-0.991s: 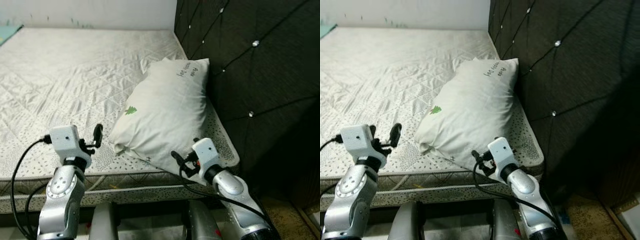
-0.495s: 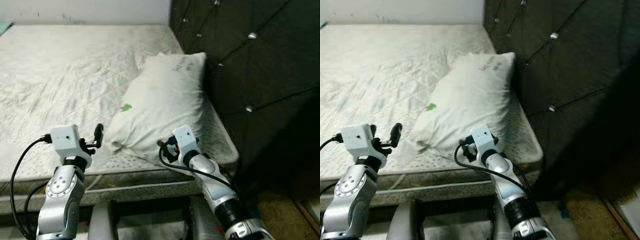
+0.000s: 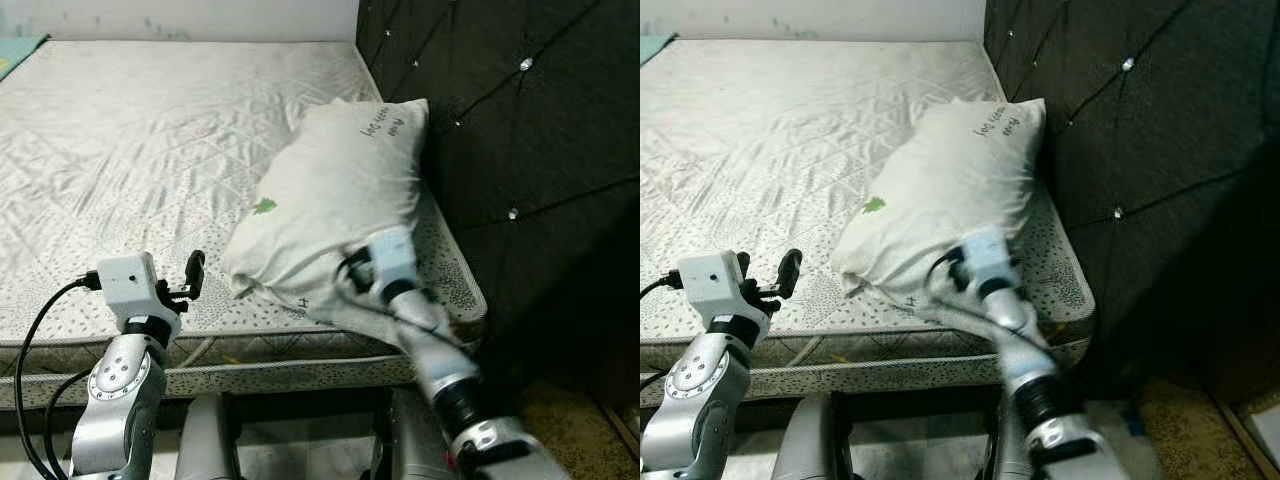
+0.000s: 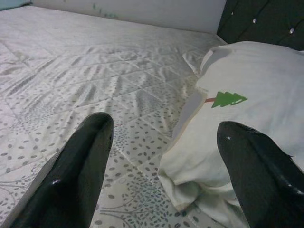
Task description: Clean up the room
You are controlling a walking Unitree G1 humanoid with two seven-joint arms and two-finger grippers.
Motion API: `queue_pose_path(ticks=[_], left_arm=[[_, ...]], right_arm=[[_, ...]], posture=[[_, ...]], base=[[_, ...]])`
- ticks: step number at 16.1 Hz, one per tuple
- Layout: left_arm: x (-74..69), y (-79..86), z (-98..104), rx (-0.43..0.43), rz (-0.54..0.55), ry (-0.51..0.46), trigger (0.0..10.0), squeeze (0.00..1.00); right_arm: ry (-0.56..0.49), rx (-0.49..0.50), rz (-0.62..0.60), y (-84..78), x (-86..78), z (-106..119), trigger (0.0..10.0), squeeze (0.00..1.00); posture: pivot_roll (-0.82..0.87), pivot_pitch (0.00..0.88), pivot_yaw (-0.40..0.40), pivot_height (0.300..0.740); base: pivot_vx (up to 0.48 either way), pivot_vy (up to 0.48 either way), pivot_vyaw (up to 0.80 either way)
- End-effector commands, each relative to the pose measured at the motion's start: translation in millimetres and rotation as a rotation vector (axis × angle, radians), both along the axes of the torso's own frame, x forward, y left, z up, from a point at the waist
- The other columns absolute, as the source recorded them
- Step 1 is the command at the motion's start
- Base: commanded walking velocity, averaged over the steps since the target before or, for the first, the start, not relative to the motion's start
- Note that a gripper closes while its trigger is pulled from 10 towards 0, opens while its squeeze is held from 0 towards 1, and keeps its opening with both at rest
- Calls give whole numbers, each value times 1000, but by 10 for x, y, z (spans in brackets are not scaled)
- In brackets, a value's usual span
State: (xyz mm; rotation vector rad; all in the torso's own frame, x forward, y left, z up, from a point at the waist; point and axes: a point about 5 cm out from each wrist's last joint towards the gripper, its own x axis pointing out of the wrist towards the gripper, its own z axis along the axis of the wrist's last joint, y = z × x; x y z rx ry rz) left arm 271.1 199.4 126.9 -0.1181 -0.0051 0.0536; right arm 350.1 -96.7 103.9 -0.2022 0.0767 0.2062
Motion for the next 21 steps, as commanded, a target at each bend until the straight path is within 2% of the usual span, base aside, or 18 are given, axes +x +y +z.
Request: queue_pose_path(ticks=[1,3,6,7,12,13,15,17,20,21], left_arm=[[10,-2,33,9,-1,-6,10000,0],[11,-9,34,8,-2,-7,10000,0],[1,-44,2,-1,-24,7,10000,0],[4,-62,6,-4,-31,5,10000,0],[21,-75,8,-8,-41,6,10000,0],[18,-75,9,-9,-42,6,10000,0],[8,-83,1,-12,-44,9,10000,0],[2,-94,-7,-16,-46,13,10000,0],[11,-92,-17,-15,-45,23,10000,0],[17,-92,-21,-16,-45,26,10000,0]], right_arm=[[25,-23,-14,0,7,-53,10000,0],[54,-55,-5,20,0,-114,10000,0],[191,-170,54,153,-76,-361,10000,0],[217,-135,69,224,-97,-397,10000,0],[351,-80,157,453,-159,-510,10000,0],[376,-40,167,489,-177,-528,0,0],[418,0,163,516,-200,-560,0,0],[440,18,93,445,-180,-578,0,0],[476,93,-137,113,-113,-604,0,0],[499,111,-179,65,-120,-628,0,0]], posture=[[12,77,-36,550],[12,77,-36,550],[17,66,-38,550],[17,66,-38,550],[29,51,-45,550],[30,50,-46,550],[31,50,-48,550],[30,52,-48,550],[24,52,-40,550],[22,52,-38,550]], base=[[0,0,0],[0,0,0],[0,0,0],[0,0,0],[0,0,0],[0,0,0],[0,0,0],[0,0,0],[0,0,0],[0,0,0]])
